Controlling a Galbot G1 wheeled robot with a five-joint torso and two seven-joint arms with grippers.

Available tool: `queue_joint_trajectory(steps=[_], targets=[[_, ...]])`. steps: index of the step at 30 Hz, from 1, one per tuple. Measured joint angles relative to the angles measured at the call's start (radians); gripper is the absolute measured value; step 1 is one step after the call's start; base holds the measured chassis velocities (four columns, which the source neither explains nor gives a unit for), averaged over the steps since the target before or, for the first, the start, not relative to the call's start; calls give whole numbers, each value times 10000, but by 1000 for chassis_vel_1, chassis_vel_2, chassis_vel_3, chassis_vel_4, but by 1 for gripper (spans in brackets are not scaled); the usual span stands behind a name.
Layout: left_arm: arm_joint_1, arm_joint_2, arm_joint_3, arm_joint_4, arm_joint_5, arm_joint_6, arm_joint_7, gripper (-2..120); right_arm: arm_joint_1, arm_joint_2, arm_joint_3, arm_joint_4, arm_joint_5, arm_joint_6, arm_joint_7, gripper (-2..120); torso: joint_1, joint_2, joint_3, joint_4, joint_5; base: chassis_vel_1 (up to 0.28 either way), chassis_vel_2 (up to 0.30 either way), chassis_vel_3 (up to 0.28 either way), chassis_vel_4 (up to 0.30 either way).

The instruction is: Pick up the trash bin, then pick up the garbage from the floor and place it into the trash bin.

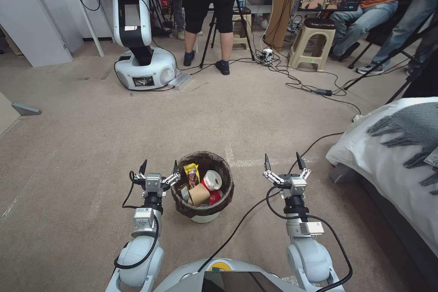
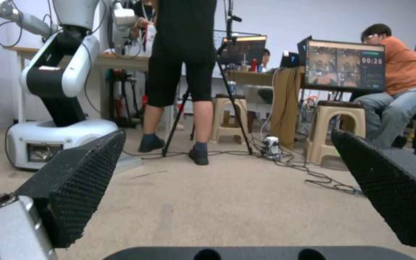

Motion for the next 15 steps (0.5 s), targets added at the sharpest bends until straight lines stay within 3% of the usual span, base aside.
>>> queue_joint_trajectory(steps=[15], targets=[[-3,-6,-3,19,-19,3,-52,100,1,11,-12,11,-24,-34,38,100,0,0,0,-1,0,0,0,0,0]])
